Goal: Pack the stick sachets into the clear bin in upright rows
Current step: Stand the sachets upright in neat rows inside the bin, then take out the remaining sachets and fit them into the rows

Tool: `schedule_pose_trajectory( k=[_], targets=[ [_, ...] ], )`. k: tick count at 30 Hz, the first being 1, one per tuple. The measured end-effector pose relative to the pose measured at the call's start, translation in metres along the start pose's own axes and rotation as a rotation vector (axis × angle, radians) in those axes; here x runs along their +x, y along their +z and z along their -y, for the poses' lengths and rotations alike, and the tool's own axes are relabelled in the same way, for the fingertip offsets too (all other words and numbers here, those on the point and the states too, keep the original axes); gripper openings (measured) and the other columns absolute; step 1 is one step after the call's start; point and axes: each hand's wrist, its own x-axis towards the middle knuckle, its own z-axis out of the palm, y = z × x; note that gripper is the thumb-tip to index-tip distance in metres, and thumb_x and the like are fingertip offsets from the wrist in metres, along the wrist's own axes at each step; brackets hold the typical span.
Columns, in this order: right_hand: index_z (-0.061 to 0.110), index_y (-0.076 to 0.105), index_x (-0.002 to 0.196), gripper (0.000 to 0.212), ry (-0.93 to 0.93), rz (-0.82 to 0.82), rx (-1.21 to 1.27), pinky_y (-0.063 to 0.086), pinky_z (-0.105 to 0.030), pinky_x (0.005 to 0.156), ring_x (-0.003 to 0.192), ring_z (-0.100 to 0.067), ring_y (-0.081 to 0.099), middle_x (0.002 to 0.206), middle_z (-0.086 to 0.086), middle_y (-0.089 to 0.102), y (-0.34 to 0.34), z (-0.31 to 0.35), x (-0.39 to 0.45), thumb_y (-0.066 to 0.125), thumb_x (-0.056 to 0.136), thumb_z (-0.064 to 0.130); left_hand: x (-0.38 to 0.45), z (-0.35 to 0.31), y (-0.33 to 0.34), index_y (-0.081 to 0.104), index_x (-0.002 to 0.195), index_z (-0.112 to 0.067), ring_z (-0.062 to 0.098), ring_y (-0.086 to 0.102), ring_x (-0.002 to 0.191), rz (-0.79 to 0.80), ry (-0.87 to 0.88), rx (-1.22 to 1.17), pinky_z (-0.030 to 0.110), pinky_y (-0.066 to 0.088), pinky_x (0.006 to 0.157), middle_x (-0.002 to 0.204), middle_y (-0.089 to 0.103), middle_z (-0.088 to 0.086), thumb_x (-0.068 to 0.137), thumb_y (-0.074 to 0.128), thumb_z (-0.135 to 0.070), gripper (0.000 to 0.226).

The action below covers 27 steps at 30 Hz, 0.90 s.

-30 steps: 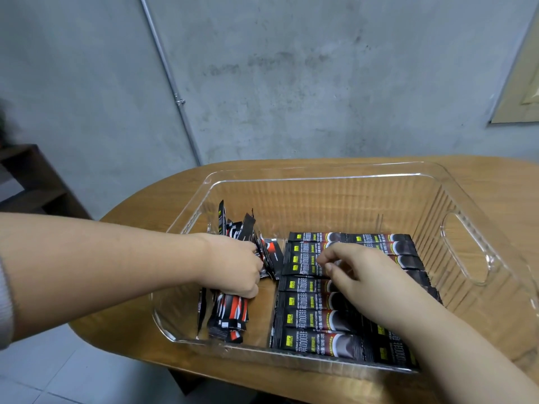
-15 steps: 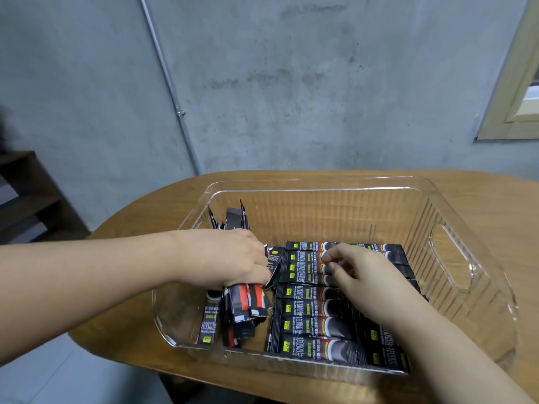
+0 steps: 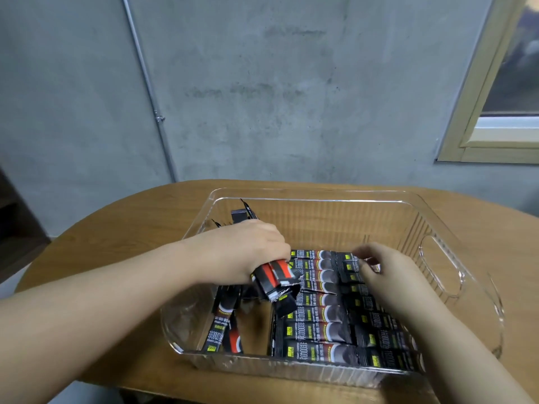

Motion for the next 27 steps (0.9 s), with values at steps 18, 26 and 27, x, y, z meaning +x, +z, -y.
schedule_pose_trajectory(
  k=[18,26,27],
  targets=[
    [0.047,0.035,0.139,0.061,-0.107,0.037,0.596,0.031,-0.036,0.111,0.131,-0.001,0.038,0.144,0.022,0.039,-0.018,0.051,-0.001,0.028,0.084,0.073,0.063,-0.040,-0.026,0.056,0.076,-0.020,-0.007,0.050,0.056,-0.492,-0.526,-0.910,0.007,0.041,0.059,0.061,0.058,-0.013,0.075,0.072,0.005,0.030],
    [0.036,0.050,0.133,0.048,0.102,0.165,1.042,0.054,-0.013,0.075,0.096,0.002,0.064,0.119,0.007,0.065,0.015,0.068,-0.010,0.019,0.098,0.049,0.055,-0.057,-0.001,0.073,0.066,-0.021,0.014,0.069,0.066,-0.717,-0.834,-1.261,0.029,0.058,0.067,0.066,0.072,0.000,0.075,0.070,0.007,0.029],
    [0.032,0.052,0.132,0.049,0.119,0.178,1.039,0.052,-0.009,0.069,0.090,0.005,0.063,0.115,0.008,0.065,0.019,0.070,-0.008,0.020,0.099,0.048,0.054,-0.059,0.001,0.074,0.067,-0.022,0.015,0.070,0.068,-0.728,-0.856,-1.291,0.028,0.057,0.068,0.068,0.072,0.001,0.075,0.069,0.007,0.031]
  ],
)
